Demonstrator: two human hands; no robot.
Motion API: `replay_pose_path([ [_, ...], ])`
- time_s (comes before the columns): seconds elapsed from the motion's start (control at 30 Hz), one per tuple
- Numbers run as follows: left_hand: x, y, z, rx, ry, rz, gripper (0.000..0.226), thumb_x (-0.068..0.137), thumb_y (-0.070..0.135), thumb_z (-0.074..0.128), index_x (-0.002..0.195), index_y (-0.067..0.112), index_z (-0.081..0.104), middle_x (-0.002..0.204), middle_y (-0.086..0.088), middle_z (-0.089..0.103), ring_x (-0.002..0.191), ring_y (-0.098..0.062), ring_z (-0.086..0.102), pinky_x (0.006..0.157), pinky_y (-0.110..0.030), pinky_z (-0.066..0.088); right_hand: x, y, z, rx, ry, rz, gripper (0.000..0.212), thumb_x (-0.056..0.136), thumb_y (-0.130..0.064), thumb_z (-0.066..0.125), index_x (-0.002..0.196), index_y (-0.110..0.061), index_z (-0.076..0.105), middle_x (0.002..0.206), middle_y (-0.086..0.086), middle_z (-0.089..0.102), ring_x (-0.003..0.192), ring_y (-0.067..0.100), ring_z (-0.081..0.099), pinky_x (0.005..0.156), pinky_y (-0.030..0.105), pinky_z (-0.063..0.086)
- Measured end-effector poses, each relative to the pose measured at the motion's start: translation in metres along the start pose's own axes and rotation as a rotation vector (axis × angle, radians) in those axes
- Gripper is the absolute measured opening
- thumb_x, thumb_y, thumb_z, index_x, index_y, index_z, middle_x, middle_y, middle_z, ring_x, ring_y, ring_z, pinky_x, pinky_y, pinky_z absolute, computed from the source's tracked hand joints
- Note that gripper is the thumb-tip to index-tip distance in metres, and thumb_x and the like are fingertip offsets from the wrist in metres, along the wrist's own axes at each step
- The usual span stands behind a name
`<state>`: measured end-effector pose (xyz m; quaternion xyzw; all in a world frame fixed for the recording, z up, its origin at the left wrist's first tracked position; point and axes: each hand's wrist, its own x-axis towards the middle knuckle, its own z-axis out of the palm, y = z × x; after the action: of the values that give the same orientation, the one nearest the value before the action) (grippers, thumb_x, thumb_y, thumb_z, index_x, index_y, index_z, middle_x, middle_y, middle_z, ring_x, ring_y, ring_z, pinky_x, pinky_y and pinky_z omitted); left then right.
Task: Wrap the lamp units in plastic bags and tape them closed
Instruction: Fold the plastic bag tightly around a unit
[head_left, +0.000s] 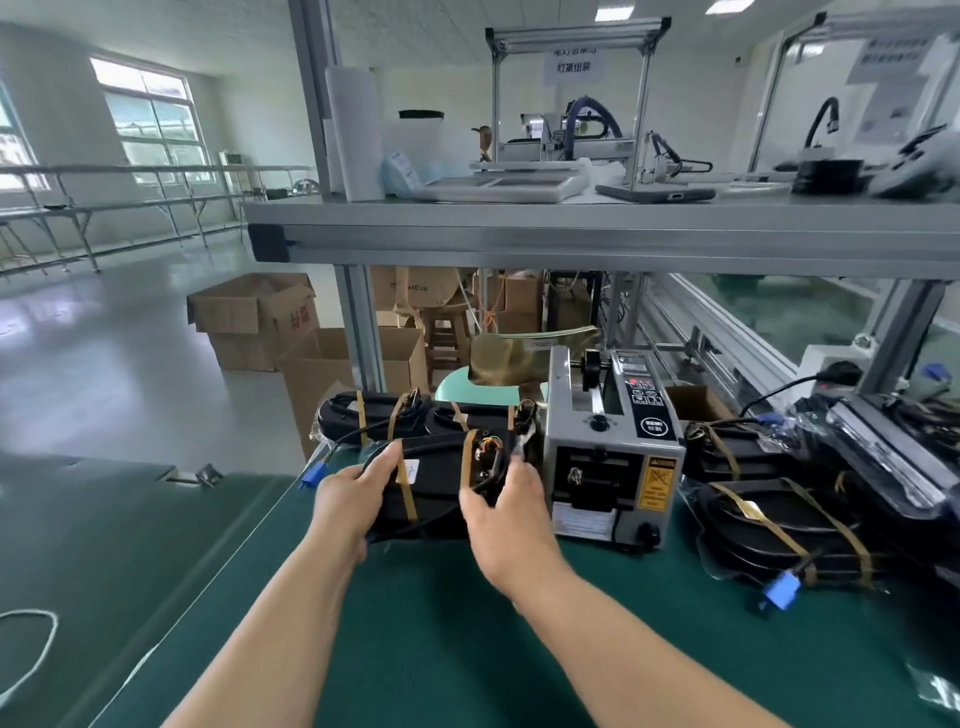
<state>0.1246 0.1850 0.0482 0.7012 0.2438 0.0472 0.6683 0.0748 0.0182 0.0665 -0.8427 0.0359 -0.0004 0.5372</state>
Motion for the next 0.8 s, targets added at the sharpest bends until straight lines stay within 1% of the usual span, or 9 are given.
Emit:
replay_pose_path([
  [0.07, 0.015, 0.002, 0.011, 0.069, -0.027, 0.0, 0.06, 0.076, 0.064, 0.072, 0.094, 0.007, 0.072, 0.092, -0.008, 0.075, 0.082, -0.028, 0.07, 0.072, -0.039, 0.056, 0.009, 0.004, 0.009, -0.076, 0.049, 0.043, 0.077, 0.101, -0.022, 0.051, 0.16, -0.013, 0.002, 0.168, 0.004, 0.008, 0.154, 0.02, 0.011, 0.126, 0.033, 0.01],
  [0.13, 0.029, 0.002, 0.018, 0.121, -0.054, 0.003, 0.061, 0.078, 0.066, 0.069, 0.099, 0.009, 0.072, 0.099, -0.011, 0.074, 0.09, -0.03, 0.07, 0.08, -0.04, 0.056, 0.018, 0.007, 0.016, -0.099, 0.087, 0.069, 0.079, 0.102, -0.018, 0.051, 0.159, -0.011, -0.004, 0.168, 0.005, 0.003, 0.155, 0.018, 0.005, 0.123, 0.028, 0.005],
  [0.2, 0.041, 0.0, 0.022, 0.173, -0.08, 0.019, 0.059, 0.082, 0.066, 0.065, 0.104, 0.011, 0.07, 0.104, -0.012, 0.073, 0.095, -0.032, 0.068, 0.087, -0.041, 0.055, 0.026, 0.01, 0.022, -0.095, 0.11, 0.081, 0.08, 0.102, -0.017, 0.052, 0.159, -0.009, -0.004, 0.168, 0.007, 0.005, 0.155, 0.019, 0.006, 0.123, 0.028, 0.005],
  [0.27, 0.049, -0.003, 0.027, 0.209, -0.095, 0.041, 0.064, 0.087, 0.063, 0.06, 0.125, 0.012, 0.062, 0.117, -0.011, 0.068, 0.107, -0.031, 0.064, 0.095, -0.044, 0.052, 0.032, 0.012, 0.027, -0.102, 0.148, 0.093, 0.08, 0.101, -0.017, 0.053, 0.159, -0.009, -0.003, 0.167, 0.008, 0.009, 0.155, 0.021, 0.009, 0.124, 0.03, 0.008],
  [0.33, 0.052, -0.005, 0.033, 0.255, -0.079, 0.06, 0.066, 0.091, 0.059, 0.055, 0.14, 0.013, 0.049, 0.128, -0.008, 0.06, 0.113, -0.029, 0.057, 0.091, -0.04, 0.049, 0.037, 0.014, 0.031, -0.112, 0.188, 0.099, 0.081, 0.101, -0.016, 0.054, 0.159, -0.008, -0.001, 0.166, 0.009, 0.013, 0.154, 0.022, 0.013, 0.125, 0.032, 0.012],
  [0.43, 0.051, -0.007, 0.042, 0.304, -0.021, 0.076, 0.058, 0.095, 0.053, 0.051, 0.137, 0.013, 0.048, 0.112, -0.004, 0.061, 0.094, -0.023, 0.058, 0.068, -0.033, 0.043, 0.041, 0.016, 0.035, -0.124, 0.233, 0.113, 0.08, 0.1, -0.016, 0.055, 0.159, -0.008, 0.001, 0.165, 0.009, 0.018, 0.153, 0.023, 0.016, 0.125, 0.034, 0.015],
  [0.5, 0.051, -0.006, 0.045, 0.321, 0.003, 0.071, 0.052, 0.096, 0.051, 0.05, 0.131, 0.013, 0.051, 0.099, -0.002, 0.061, 0.084, -0.021, 0.058, 0.063, -0.031, 0.042, 0.043, 0.017, 0.036, -0.121, 0.254, 0.115, 0.078, 0.1, -0.015, 0.055, 0.159, -0.008, 0.004, 0.165, 0.009, 0.019, 0.153, 0.023, 0.017, 0.124, 0.035, 0.016],
  [0.67, 0.051, -0.007, 0.048, 0.369, 0.026, 0.076, 0.045, 0.097, 0.047, 0.048, 0.124, 0.012, 0.053, 0.109, -0.008, 0.061, 0.096, -0.028, 0.059, 0.084, -0.039, 0.051, 0.041, 0.021, 0.038, -0.11, 0.266, 0.094, 0.076, 0.1, -0.014, 0.055, 0.159, -0.008, 0.006, 0.165, 0.009, 0.018, 0.153, 0.023, 0.017, 0.124, 0.034, 0.016],
  [0.8, 0.049, -0.012, 0.048, 0.443, 0.042, 0.071, 0.049, 0.097, 0.047, 0.047, 0.131, 0.011, 0.052, 0.126, -0.013, 0.056, 0.105, -0.033, 0.057, 0.087, -0.04, 0.049, 0.037, 0.024, 0.041, -0.192, 0.268, 0.096, 0.075, 0.1, -0.01, 0.051, 0.158, -0.005, 0.003, 0.166, 0.01, 0.015, 0.153, 0.022, 0.015, 0.124, 0.031, 0.014],
])
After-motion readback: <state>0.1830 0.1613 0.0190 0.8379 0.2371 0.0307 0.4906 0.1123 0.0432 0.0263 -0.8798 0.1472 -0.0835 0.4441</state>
